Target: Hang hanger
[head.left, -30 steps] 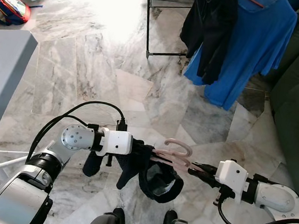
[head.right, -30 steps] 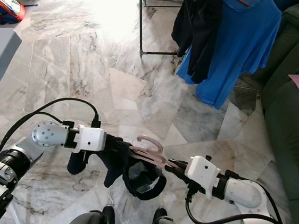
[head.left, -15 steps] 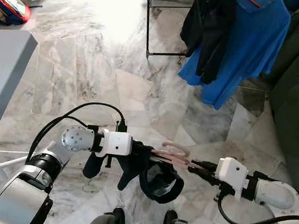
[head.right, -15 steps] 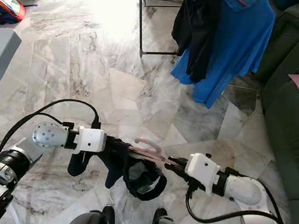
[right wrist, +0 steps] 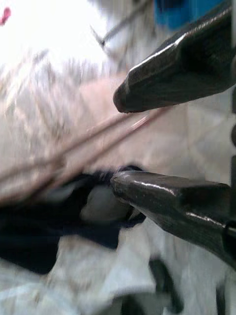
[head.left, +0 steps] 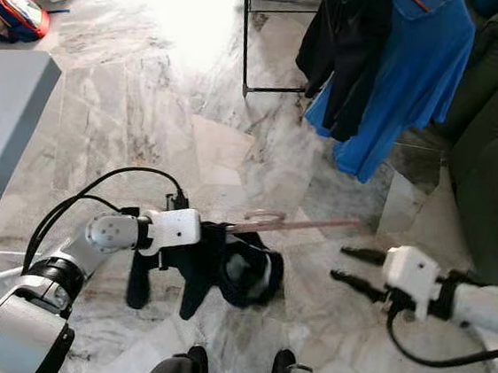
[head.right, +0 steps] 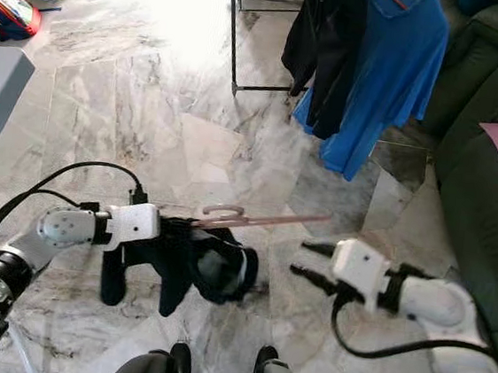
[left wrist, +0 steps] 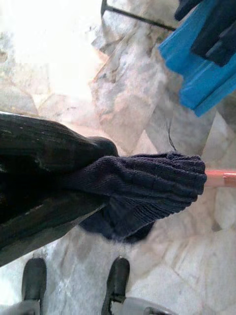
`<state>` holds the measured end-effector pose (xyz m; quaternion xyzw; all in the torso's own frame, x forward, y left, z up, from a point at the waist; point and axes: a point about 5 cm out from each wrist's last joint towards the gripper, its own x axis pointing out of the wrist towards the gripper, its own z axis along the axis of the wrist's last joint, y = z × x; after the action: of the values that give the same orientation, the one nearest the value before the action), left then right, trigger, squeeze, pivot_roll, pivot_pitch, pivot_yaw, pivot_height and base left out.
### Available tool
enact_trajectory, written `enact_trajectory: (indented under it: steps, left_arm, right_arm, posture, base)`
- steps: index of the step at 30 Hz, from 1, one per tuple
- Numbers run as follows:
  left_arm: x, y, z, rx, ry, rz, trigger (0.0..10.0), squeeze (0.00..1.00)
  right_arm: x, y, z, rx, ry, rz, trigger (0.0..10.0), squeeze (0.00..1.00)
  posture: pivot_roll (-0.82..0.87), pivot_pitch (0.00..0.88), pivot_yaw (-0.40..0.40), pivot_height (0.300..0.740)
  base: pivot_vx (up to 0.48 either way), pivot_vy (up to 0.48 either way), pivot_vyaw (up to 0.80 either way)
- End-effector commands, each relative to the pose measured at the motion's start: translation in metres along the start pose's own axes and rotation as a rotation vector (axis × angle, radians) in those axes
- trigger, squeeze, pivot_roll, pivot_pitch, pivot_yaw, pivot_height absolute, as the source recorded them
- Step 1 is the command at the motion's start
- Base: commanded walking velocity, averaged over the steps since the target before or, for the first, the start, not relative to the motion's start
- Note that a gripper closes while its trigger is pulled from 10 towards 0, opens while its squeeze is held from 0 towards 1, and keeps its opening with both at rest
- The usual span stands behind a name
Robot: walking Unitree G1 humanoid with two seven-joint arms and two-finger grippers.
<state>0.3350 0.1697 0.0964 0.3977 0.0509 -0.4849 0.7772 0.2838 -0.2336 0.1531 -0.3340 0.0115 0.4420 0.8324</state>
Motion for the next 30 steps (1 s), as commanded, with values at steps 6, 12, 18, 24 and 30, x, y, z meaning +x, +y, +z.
enact_trajectory:
  steps: [6, 12, 18, 24, 30]
  left_arm:
    - [-0.010, 0.002, -0.015, -0.068, 0.058, 0.112, 0.0, 0.00]
    - [-0.015, 0.016, -0.016, -0.169, 0.040, 0.285, 0.0, 0.00]
    - [-0.018, 0.030, -0.011, -0.288, -0.041, 0.454, 0.0, 0.00]
    - [-0.016, 0.041, 0.004, -0.335, -0.169, 0.538, 0.0, 0.00]
    - [-0.011, 0.054, 0.035, -0.323, -0.367, 0.558, 0.0, 0.00]
  right_arm:
    - [-0.004, -0.021, 0.000, -0.046, 0.022, -0.255, 10.0, 1.00]
    - [0.011, -0.010, 0.002, 0.074, -0.059, -0.388, 10.0, 1.00]
    - [0.032, 0.011, 0.001, 0.280, -0.144, -0.552, 10.0, 1.00]
    - [0.052, 0.026, -0.017, 0.579, -0.083, -0.650, 10.0, 0.00]
    - [0.067, 0.033, -0.036, 0.756, 0.034, -0.758, 10.0, 0.00]
  posture:
    - [-0.04, 0.267, 0.062, 0.740]
    - [-0.04, 0.271, 0.059, 0.740]
    - [-0.03, 0.270, 0.059, 0.740]
    - [-0.02, 0.273, 0.053, 0.740]
    - [0.00, 0.275, 0.049, 0.740]
  base:
    - [0.000, 0.000, 0.00]
    - [0.000, 0.000, 0.00]
    - [0.000, 0.000, 0.00]
    - [0.000, 0.000, 0.00]
    - [0.000, 0.000, 0.00]
